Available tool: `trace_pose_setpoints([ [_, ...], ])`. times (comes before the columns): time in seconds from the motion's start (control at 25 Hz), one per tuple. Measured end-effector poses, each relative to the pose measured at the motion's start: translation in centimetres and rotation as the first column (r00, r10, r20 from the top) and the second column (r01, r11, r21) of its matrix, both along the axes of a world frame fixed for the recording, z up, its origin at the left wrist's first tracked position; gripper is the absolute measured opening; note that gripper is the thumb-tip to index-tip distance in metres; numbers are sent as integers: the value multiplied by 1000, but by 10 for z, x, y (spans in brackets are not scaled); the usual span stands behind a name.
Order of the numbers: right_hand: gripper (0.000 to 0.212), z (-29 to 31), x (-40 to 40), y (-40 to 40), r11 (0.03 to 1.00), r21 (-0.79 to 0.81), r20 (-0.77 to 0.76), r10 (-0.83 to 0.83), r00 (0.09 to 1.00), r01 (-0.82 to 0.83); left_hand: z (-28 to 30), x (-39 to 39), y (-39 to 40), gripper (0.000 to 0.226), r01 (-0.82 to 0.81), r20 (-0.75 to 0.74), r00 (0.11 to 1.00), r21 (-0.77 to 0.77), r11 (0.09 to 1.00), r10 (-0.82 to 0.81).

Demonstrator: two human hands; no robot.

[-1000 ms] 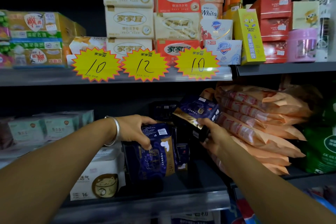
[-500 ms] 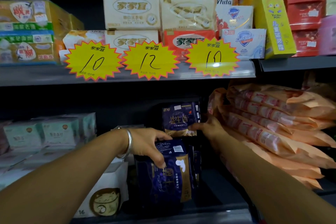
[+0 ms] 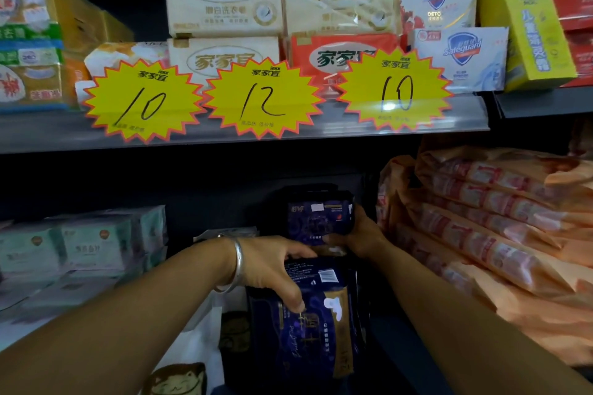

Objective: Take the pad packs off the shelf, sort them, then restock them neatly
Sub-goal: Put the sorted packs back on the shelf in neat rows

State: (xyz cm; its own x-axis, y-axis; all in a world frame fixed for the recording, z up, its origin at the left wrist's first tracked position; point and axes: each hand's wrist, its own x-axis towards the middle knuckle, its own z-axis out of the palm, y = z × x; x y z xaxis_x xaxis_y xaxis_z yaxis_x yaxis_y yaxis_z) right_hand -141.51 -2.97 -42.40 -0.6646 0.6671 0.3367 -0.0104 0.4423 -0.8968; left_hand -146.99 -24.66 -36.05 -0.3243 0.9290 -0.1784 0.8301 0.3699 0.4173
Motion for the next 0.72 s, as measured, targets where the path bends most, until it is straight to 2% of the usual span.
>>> trace_pose_setpoints([
  [0.2,73,3,-8,5,994,78,115,-91,989,83,-3,-2,3,80,6,14,1000,6,1000,-6],
  [0.32,77,8,0,-1,971,184,211,-189,959,151,-3,4,3,83,3,6,1000,22,1000,-3],
  [0.4,74,14,15,-13,927,293,133,-282,950,234,-3,7,2,85,-6,0,1000,34,999,6],
  [0.44,66,17,27,-24,924,293,50,-273,961,248,-3,10,0,86,-14,14,1000,38,999,13],
  [0.48,58,21,43,-37,957,221,-28,-187,982,189,-3,12,-1,88,-19,39,999,51,999,17],
  [0.56,56,22,76,-59,994,40,-102,109,989,-106,-3,20,-5,91,-43,94,995,99,994,34],
  [0.64,69,19,106,-75,931,6,91,362,928,-364,-1,31,-10,83,-68,129,991,162,984,48],
  [0.72,81,15,124,-85,877,-52,252,475,843,-478,1,40,-12,76,-90,145,988,209,974,60],
])
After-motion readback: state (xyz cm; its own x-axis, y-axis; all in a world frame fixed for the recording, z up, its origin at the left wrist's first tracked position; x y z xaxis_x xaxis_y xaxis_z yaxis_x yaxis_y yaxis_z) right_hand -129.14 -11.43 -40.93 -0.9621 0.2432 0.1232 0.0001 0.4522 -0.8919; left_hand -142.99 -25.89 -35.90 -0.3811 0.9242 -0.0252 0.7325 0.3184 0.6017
